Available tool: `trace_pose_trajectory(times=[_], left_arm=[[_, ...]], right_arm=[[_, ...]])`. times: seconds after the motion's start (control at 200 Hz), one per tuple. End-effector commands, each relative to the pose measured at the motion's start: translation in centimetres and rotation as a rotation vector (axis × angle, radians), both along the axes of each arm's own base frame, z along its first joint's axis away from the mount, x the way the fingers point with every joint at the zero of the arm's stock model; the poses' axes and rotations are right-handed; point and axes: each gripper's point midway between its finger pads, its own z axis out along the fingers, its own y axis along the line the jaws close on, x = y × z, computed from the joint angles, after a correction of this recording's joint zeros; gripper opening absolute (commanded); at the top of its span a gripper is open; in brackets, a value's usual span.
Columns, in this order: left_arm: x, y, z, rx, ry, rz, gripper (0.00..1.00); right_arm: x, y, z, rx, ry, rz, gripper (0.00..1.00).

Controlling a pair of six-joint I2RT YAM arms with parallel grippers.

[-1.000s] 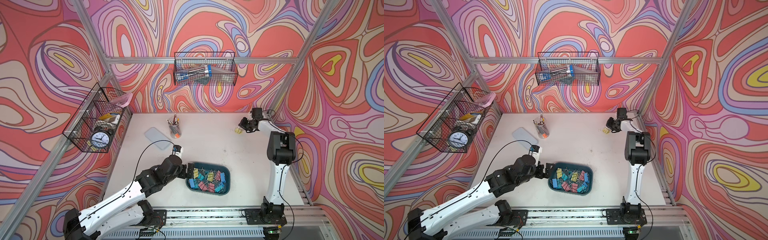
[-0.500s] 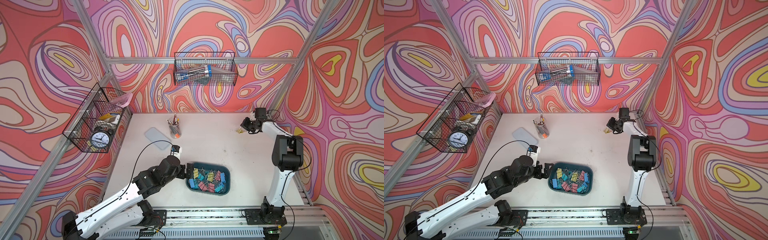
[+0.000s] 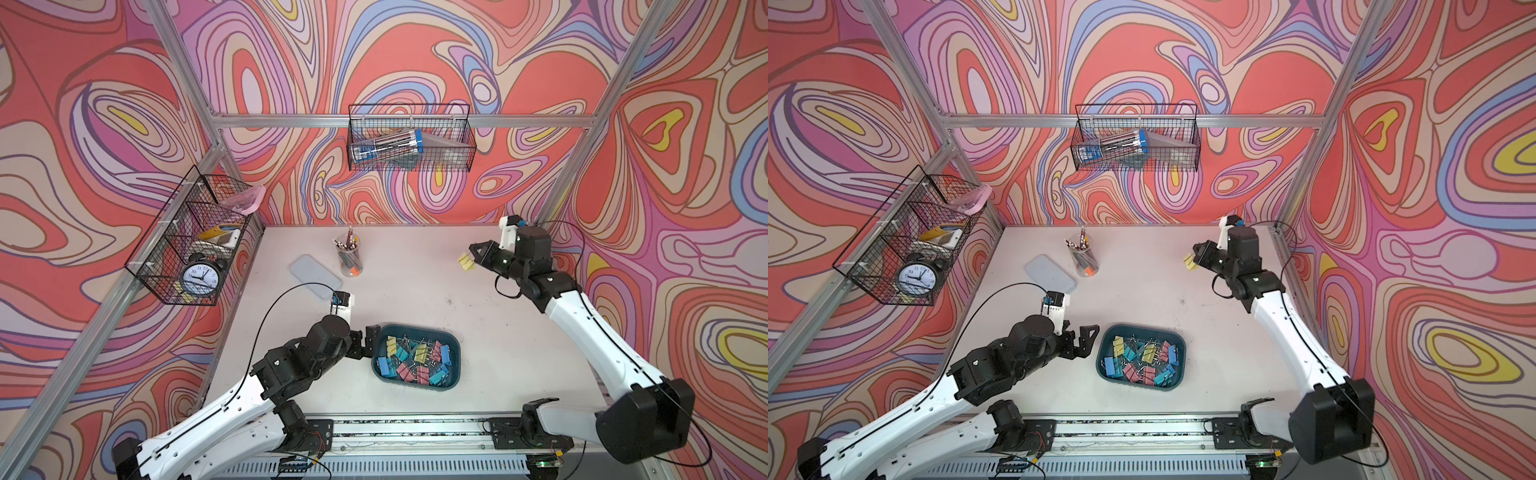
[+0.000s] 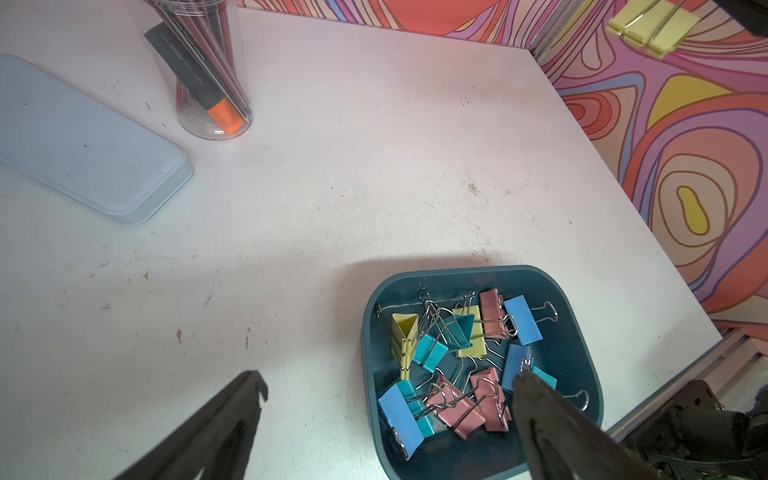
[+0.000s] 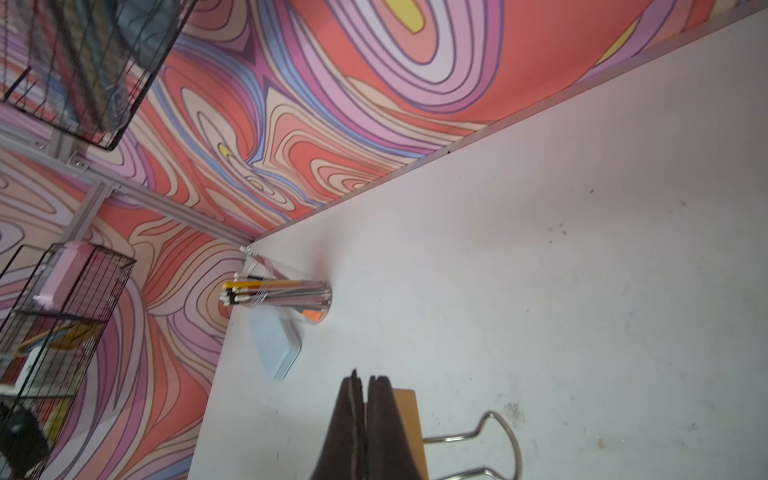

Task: Put the binder clips in the storage box
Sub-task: Place the binder clip in the storage box.

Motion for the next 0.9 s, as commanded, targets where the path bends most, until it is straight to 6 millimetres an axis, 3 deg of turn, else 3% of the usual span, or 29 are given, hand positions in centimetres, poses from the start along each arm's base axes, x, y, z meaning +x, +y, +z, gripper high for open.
trace_pose_trajectory(times=[0.0, 0.16, 0.325, 0.431, 0.601, 0.741, 0.891], left_arm=[[-0.1, 1.1, -0.6, 0.054, -0.021, 0.008, 0.99], [0.0, 1.9, -0.6, 0.092, -0.053, 0.017, 0.99], [0.1, 2.3, -0.5, 0.115, -0.077, 0.018, 0.99], [0.0, 2.4, -0.4, 0.117, -0.087, 0.014, 0.99], [0.0, 2.4, -0.6, 0.129, -0.094, 0.006, 0.99], [0.4, 3.6, -0.9, 0.161, -0.114, 0.064, 0.99], [1.0, 5.5, -1.0, 0.244, -0.193, 0.122, 0.99]], right_arm=[[-2.9, 2.0, -2.1, -0.004, 0.069, 0.011, 0.0], [-7.1, 6.7, -4.6, -0.007, 0.136, 0.112, 0.0], [-11.9, 11.9, -8.8, -0.07, 0.221, 0.221, 0.0], [-14.6, 13.9, -12.0, -0.131, 0.28, 0.262, 0.0], [-17.3, 15.0, -15.9, -0.237, 0.341, 0.291, 0.0], [-17.9, 13.9, -18.4, -0.333, 0.367, 0.264, 0.0], [-18.2, 14.3, -19.7, -0.399, 0.38, 0.275, 0.0]])
